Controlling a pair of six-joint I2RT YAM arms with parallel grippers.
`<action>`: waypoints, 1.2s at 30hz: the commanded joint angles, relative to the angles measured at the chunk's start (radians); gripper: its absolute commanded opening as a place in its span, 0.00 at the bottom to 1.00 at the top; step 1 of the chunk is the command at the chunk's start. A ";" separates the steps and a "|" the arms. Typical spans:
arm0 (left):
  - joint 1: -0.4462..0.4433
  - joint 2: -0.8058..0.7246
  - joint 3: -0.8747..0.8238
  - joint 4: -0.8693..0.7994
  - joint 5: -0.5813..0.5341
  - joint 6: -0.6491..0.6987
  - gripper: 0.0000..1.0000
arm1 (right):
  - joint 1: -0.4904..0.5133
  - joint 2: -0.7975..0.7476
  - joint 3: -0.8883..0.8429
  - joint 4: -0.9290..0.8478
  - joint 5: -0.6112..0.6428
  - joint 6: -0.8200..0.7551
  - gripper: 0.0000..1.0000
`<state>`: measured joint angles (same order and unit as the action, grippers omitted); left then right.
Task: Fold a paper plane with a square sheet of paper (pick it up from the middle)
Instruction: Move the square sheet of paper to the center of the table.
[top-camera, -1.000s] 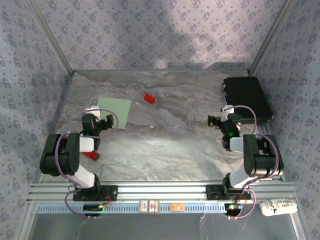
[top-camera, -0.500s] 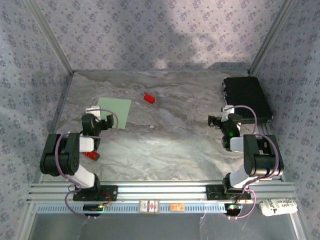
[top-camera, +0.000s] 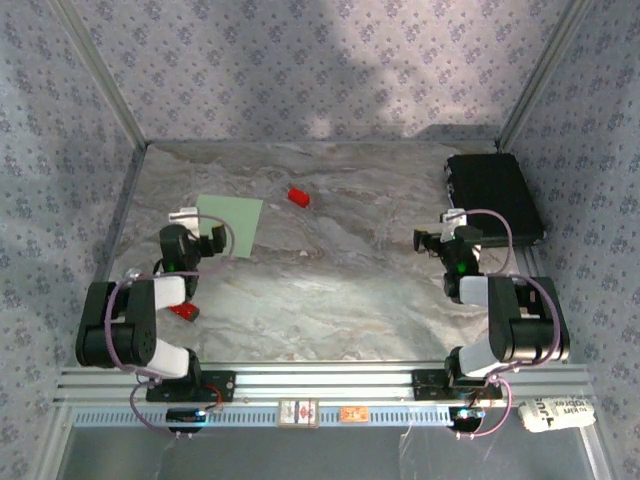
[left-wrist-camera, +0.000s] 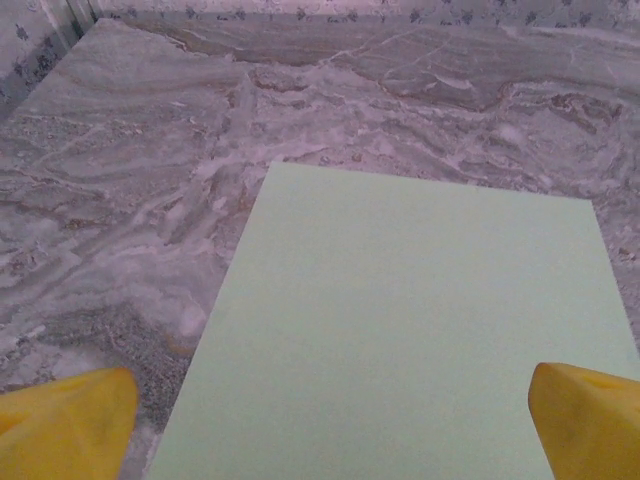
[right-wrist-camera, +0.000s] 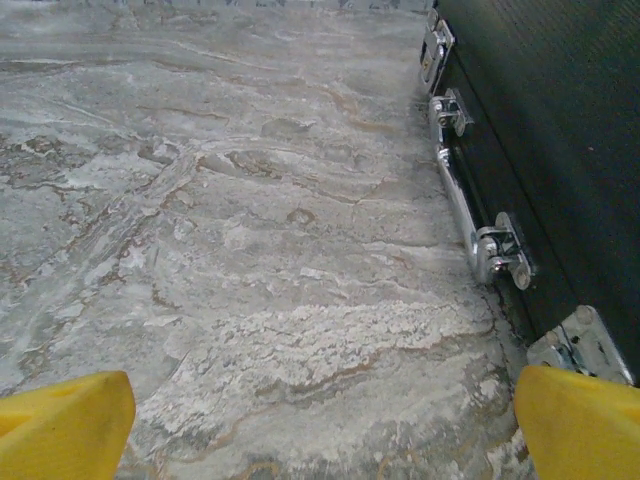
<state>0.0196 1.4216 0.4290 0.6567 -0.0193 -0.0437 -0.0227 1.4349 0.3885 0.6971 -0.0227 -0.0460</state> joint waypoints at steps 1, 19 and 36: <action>0.006 -0.066 0.113 -0.239 -0.029 -0.062 1.00 | 0.001 -0.103 0.094 -0.229 0.007 0.028 0.99; 0.036 0.193 0.575 -0.825 0.429 -0.236 1.00 | 0.113 -0.225 0.366 -0.804 -0.365 0.493 0.99; -0.095 0.525 0.869 -1.117 0.360 -0.223 1.00 | 0.365 -0.200 0.347 -0.755 -0.233 0.620 0.99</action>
<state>-0.0578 1.9335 1.2819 -0.3885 0.3573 -0.2607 0.3244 1.2324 0.7486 -0.0605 -0.2981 0.5407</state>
